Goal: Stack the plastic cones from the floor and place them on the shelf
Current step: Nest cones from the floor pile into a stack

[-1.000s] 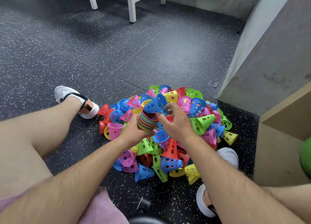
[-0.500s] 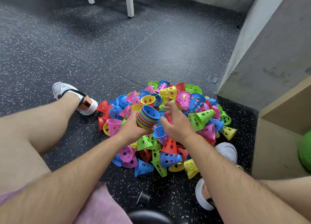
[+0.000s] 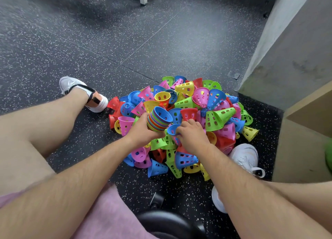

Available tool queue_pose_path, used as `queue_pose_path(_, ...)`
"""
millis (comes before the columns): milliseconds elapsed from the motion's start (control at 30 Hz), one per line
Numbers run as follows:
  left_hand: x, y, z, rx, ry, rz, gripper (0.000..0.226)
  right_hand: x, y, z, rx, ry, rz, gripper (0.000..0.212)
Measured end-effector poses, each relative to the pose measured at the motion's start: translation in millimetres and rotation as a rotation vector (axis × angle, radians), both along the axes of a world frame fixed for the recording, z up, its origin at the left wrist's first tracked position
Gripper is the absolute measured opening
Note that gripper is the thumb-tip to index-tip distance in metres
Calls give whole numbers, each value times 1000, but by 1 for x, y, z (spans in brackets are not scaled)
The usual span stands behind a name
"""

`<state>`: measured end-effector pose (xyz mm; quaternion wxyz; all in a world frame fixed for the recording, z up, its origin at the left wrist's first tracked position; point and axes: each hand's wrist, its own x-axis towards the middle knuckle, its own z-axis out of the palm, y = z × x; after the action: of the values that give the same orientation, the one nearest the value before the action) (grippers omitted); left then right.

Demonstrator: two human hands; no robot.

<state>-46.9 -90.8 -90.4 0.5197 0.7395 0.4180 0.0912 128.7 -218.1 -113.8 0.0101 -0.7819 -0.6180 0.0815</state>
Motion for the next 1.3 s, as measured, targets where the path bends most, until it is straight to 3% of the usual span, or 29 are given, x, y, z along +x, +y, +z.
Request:
queue_pose_path(100,-1,0,2,-1,0,7,65,6,1,3,117,49,-80,26)
queue_pose_path(367,0,2,4,13,-25,9,51,17,19,27,697,412,-431,16)
queue_pose_path(533,-1,5,2,-11,-24,16,60,12,28,46,837,348,-276,20)
queue_pose_path(633,-1,7,2,-21,-18,27,77,3,29,56,705,362,-137,24)
queue_pose_path(700,1,8,1,-26,-23,28,77,-3,24,56,542,431,-65,24)
queue_pose_path(767,5,7,1,-30,-28,29,72,-7,19,51,510,475,32,23)
queue_pose_path(867,9,7,-3,-2,-23,21,70,-5,19,46,525,556,-108,29)
queue_pose_path(967,12,7,-4,18,-2,24,70,12,23,42,552,461,-318,30)
queue_pose_path(1300,30,6,-3,13,15,-29,69,49,29,19,142,206,-418,38)
